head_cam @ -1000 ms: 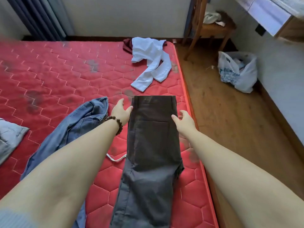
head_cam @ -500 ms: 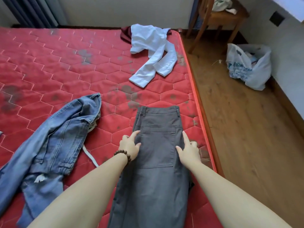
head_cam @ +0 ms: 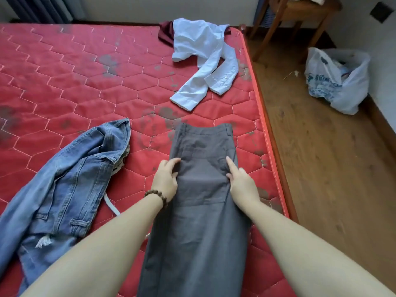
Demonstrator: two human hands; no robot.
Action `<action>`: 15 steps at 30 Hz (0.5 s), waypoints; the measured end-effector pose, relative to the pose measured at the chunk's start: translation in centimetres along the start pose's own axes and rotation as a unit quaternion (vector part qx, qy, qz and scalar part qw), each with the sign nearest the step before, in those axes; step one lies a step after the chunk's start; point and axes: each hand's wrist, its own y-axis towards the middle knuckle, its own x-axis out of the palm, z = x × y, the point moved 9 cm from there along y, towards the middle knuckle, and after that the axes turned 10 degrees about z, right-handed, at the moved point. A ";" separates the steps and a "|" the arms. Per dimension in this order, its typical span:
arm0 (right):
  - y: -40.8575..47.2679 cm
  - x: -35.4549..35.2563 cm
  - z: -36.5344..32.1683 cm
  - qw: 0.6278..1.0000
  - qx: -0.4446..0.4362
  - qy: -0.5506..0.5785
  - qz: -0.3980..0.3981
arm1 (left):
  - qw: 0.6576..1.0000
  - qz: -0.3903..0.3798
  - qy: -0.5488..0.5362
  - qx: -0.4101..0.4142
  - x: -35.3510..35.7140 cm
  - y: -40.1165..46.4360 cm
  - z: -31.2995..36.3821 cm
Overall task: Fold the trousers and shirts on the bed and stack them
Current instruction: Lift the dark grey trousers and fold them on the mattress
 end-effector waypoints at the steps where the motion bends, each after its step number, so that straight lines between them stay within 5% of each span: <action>1: 1.3 -0.6 -0.7 1.000 -0.006 0.010 0.017 | 1.000 0.014 -0.003 0.005 -0.6 1.1 0.4; 4: 4.4 -2.2 -2.2 0.998 0.017 0.032 0.051 | 0.999 0.042 0.012 -0.012 -1.9 4.0 0.6; 7: 4.5 -1.9 -2.4 0.994 0.033 -0.092 0.048 | 0.982 0.046 0.180 -0.034 -2.3 4.1 -0.6; 11: 0.1 0.8 -5.3 0.987 -0.069 -0.132 0.054 | 0.959 -0.012 0.264 0.104 1.1 -0.4 1.2; 15: -5.2 5.8 -6.0 0.978 -0.103 -0.179 -0.022 | 0.928 -0.110 0.311 0.177 6.0 -6.1 1.0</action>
